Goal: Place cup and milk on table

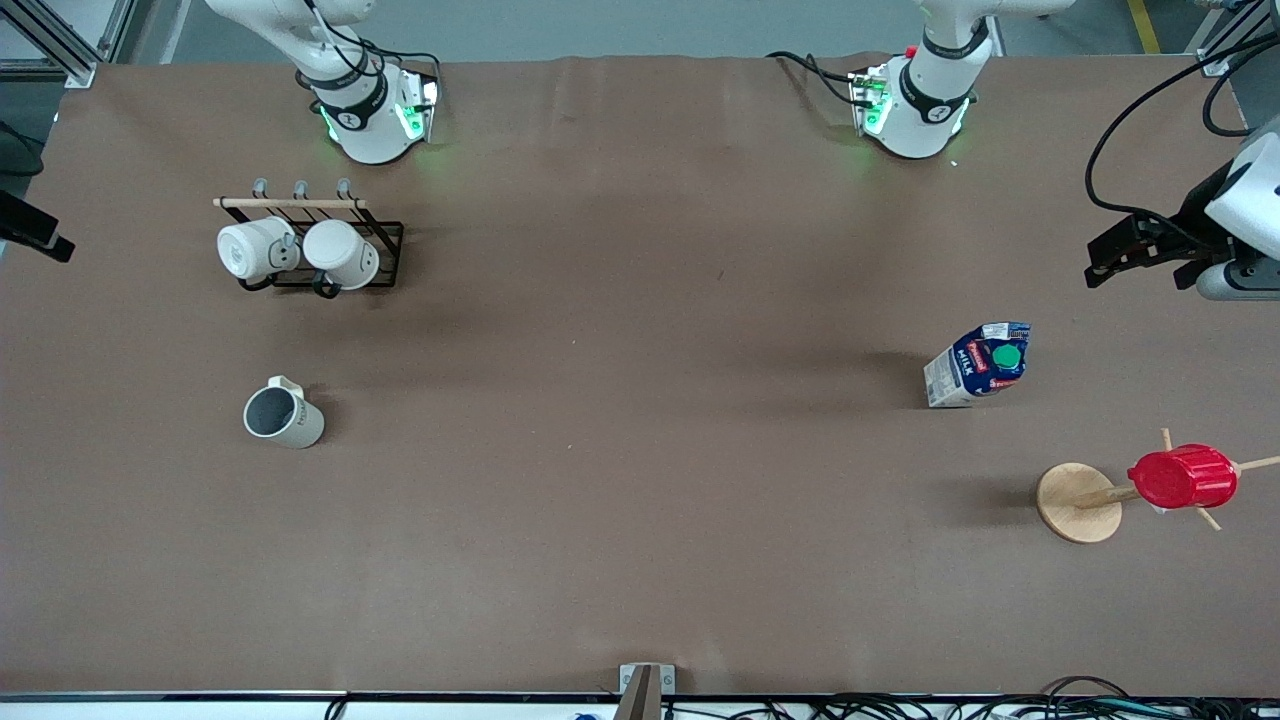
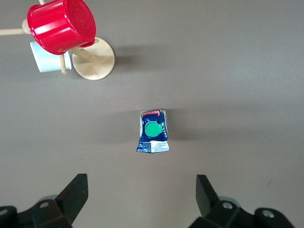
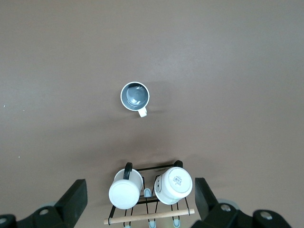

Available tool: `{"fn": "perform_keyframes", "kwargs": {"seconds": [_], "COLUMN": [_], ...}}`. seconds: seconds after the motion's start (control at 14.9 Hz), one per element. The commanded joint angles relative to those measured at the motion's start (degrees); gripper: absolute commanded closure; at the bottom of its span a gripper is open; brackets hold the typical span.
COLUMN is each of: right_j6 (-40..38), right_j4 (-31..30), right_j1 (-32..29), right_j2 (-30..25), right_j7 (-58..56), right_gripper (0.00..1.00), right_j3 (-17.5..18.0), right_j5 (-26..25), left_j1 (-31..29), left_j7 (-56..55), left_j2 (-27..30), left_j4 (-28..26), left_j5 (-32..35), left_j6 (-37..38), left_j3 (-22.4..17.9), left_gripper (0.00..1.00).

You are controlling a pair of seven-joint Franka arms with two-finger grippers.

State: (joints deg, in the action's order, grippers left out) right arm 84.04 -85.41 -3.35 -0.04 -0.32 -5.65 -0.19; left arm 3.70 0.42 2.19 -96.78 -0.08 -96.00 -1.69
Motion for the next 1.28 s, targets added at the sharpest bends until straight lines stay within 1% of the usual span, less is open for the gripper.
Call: {"fn": "perform_keyframes", "kwargs": {"seconds": [0.0, 0.4, 0.47, 0.6, 0.81, 1.07, 1.21], "right_j6": [0.60, 0.34, 0.16, 0.25, 1.38, 6.39, 11.38], "right_j4": [-1.96, -1.78, -1.78, -1.17, -1.25, -3.18, -6.68], "right_j1": [0.01, -0.07, -0.16, -0.34, -0.08, 0.10, 0.45], "right_j2": [-1.63, -1.36, -1.27, -1.19, -0.92, 2.93, 4.52], "right_j7": [-0.56, -1.95, -3.97, -4.34, -3.90, -4.60, -4.95], "right_gripper": [0.00, 0.00, 0.00, 0.00, 0.00, 0.00, 0.00], "right_j3": [-0.24, -0.33, -0.33, -0.42, -0.59, -0.51, -0.42], "right_j5": [0.98, 0.98, 0.89, 0.89, 0.98, 1.06, 1.33], "left_j1": [-0.35, -0.44, -1.05, -2.38, -1.42, 1.57, 1.84], "left_j7": [0.63, 0.64, 0.55, 1.07, 0.46, 0.37, 0.11], "left_j2": [-0.96, -1.84, -2.10, -2.37, -2.72, -3.77, -5.17], "left_j4": [1.50, 1.85, 1.85, 1.85, 1.77, 0.72, -0.43], "left_j5": [0.26, -0.36, -1.23, -2.73, -2.38, -2.12, -2.12], "left_j6": [0.03, -0.33, -0.42, -0.76, -1.91, -3.74, -5.94], "left_j3": [-0.16, -0.16, -0.16, -0.25, -0.25, -1.30, -1.57], "left_gripper": [0.00, 0.00, 0.01, 0.00, 0.00, 0.00, 0.00]}}
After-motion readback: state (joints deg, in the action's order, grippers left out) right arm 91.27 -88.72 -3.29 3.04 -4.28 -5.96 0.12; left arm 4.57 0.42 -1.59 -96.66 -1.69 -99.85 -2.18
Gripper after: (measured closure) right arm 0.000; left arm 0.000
